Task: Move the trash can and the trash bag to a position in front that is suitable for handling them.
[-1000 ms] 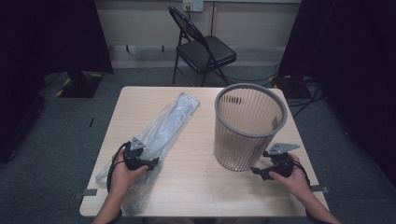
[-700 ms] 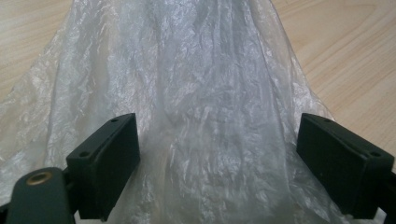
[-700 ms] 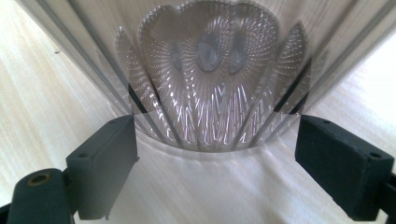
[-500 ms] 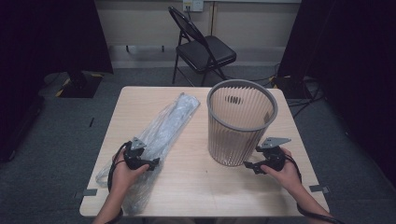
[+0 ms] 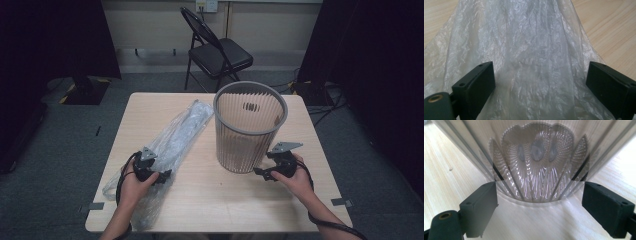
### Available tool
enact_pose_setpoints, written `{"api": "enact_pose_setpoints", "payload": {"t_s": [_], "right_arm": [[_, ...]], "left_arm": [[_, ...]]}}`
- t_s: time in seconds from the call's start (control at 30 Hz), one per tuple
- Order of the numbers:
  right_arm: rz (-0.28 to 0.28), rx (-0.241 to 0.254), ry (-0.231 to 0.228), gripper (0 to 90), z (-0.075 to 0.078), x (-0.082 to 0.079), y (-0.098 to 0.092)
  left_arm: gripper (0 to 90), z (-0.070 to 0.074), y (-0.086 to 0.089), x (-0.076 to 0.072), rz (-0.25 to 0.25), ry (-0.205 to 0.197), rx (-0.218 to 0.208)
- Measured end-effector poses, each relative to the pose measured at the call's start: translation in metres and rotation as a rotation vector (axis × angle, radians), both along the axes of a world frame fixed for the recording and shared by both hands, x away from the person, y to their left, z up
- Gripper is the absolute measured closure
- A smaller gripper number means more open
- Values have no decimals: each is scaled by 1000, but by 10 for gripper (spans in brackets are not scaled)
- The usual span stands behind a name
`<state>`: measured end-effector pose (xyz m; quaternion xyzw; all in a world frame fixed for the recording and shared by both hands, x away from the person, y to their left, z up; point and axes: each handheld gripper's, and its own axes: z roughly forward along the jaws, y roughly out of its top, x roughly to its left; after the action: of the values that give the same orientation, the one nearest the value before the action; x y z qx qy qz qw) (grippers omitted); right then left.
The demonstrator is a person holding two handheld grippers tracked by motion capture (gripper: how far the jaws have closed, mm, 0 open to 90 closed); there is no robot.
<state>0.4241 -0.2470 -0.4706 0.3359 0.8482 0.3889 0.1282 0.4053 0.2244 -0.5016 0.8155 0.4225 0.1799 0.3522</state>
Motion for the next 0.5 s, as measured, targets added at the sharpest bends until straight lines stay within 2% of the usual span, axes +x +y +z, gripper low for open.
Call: {"api": "enact_pose_setpoints", "payload": {"t_s": [0.5], "right_arm": [[-9, -7, 3, 122, 2, 14, 20]], "left_arm": [[69, 0, 0, 0, -2, 2, 0]]}}
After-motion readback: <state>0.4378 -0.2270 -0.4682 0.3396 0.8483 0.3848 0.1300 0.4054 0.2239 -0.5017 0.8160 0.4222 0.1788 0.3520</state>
